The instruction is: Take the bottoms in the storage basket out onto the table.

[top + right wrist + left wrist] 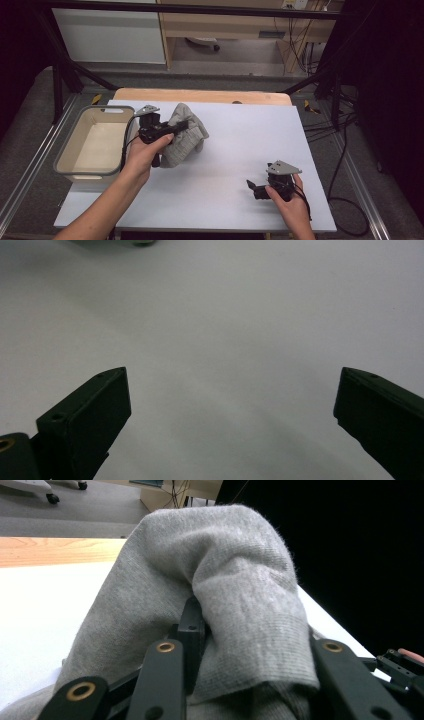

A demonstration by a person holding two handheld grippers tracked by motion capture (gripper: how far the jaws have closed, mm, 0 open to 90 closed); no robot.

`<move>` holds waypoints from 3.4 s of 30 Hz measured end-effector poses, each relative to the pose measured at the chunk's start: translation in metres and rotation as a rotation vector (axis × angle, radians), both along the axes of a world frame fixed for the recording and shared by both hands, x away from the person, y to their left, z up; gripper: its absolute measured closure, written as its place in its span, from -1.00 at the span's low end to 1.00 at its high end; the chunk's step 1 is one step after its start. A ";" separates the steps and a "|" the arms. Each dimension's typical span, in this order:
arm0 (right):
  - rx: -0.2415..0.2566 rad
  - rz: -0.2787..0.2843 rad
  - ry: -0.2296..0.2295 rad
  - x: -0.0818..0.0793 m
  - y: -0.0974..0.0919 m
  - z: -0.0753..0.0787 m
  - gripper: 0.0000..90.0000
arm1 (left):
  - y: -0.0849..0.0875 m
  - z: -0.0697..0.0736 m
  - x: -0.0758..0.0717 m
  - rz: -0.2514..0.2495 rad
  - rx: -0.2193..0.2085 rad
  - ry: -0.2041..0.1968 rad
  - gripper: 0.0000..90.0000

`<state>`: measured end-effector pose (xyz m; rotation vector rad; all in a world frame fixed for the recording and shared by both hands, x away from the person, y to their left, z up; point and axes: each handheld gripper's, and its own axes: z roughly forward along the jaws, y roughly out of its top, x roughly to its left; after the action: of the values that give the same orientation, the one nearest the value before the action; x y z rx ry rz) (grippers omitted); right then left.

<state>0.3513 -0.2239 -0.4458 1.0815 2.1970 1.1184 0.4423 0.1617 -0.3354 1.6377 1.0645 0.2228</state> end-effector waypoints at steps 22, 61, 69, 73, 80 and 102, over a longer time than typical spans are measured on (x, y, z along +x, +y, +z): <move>0.001 0.010 -0.011 -0.002 0.000 0.001 -0.94 | -0.013 -0.009 0.011 -0.032 0.000 0.000 0.41; -0.018 0.015 -0.001 -0.002 0.003 0.000 -0.94 | -0.039 -0.016 0.040 -0.010 0.005 0.031 0.41; -0.019 0.021 0.003 -0.001 0.004 -0.001 -0.94 | -0.041 -0.024 0.045 -0.008 0.019 0.042 0.40; -0.021 0.019 0.006 0.000 0.003 -0.002 -0.94 | -0.041 -0.028 0.047 -0.012 0.028 0.045 0.40; -0.025 0.024 0.009 0.001 0.004 -0.003 -0.94 | -0.043 -0.035 0.047 -0.022 0.027 0.053 0.40; -0.031 0.025 0.015 0.001 0.004 -0.004 -0.94 | -0.054 -0.054 0.043 -0.039 0.055 0.061 0.39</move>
<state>0.3526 -0.2196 -0.4494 1.0553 2.2385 1.0861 0.4856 0.1074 -0.3896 1.7221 1.0794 0.1785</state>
